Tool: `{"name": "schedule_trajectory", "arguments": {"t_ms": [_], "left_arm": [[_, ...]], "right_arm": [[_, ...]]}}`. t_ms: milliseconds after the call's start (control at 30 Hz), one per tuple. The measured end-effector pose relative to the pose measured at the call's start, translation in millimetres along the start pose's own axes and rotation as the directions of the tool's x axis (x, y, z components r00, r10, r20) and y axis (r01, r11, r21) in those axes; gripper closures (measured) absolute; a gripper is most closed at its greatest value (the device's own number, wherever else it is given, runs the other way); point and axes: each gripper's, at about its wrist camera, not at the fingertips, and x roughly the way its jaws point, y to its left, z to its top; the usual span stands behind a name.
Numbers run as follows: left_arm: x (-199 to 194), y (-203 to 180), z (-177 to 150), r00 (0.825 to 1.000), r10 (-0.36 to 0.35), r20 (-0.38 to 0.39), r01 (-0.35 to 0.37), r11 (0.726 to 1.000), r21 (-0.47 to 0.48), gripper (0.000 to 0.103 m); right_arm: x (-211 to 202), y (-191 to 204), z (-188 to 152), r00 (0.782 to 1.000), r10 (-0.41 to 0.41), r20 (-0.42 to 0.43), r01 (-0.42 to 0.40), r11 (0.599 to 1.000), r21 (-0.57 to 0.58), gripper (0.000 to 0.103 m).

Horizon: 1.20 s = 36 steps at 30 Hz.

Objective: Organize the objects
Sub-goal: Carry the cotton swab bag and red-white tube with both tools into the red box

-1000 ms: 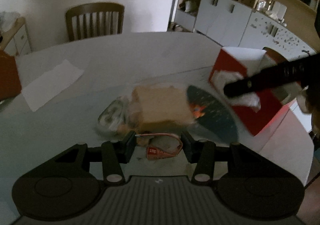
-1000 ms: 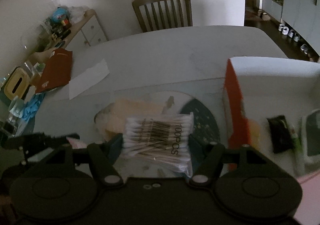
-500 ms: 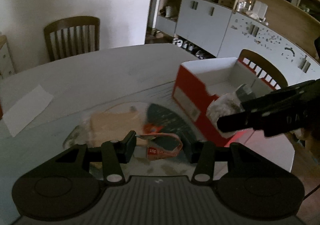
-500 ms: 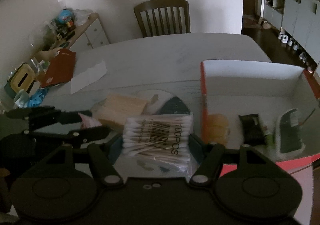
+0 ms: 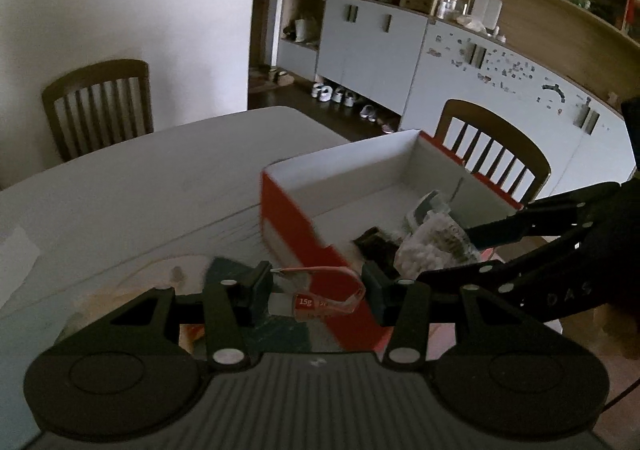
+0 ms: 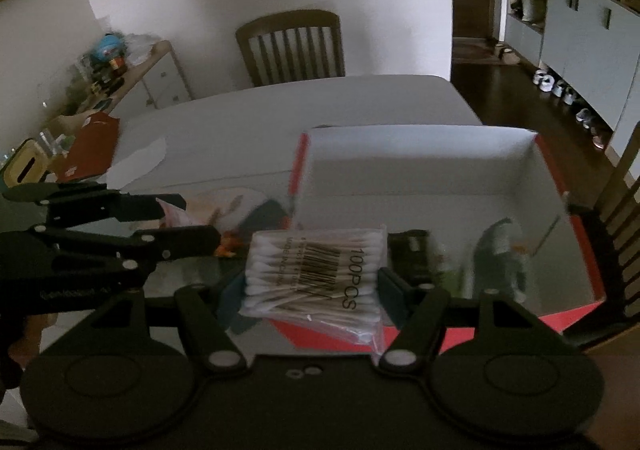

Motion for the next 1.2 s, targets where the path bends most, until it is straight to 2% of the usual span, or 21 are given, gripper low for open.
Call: {"name": "schedule_trajectory", "arguments": {"t_ms": [300, 500, 667, 833, 1200], "left_arm": [[44.3, -39.6, 30.4, 1.0, -0.001, -0.031, 0.004, 0.997, 0.074, 0.055], [80.2, -49.3, 44.3, 0.997, 0.002, -0.075, 0.004, 0.997, 0.083, 0.055], [108.9, -53.9, 54.5, 0.994, 0.034, -0.106, -0.021, 0.993, 0.119, 0.055], [141.0, -57.3, 62.0, 0.986, 0.069, -0.153, -0.045, 0.987, 0.153, 0.055], [203.0, -59.8, 67.1, 0.955, 0.096, -0.28, -0.05, 0.985, 0.167, 0.055]], "right_arm": [[2.9, -46.4, 2.6, 1.0, -0.029, -0.002, 0.029, 1.0, -0.008, 0.034], [12.9, -66.5, 3.8, 0.999, -0.045, -0.019, 0.044, 0.999, -0.024, 0.034], [26.3, -72.8, 5.0, 0.998, -0.055, -0.03, 0.053, 0.997, -0.049, 0.034], [46.8, -80.1, 7.0, 0.996, -0.06, -0.061, 0.057, 0.997, -0.048, 0.034], [79.5, -88.1, 2.1, 0.988, -0.08, -0.129, 0.07, 0.994, -0.081, 0.034]]}}
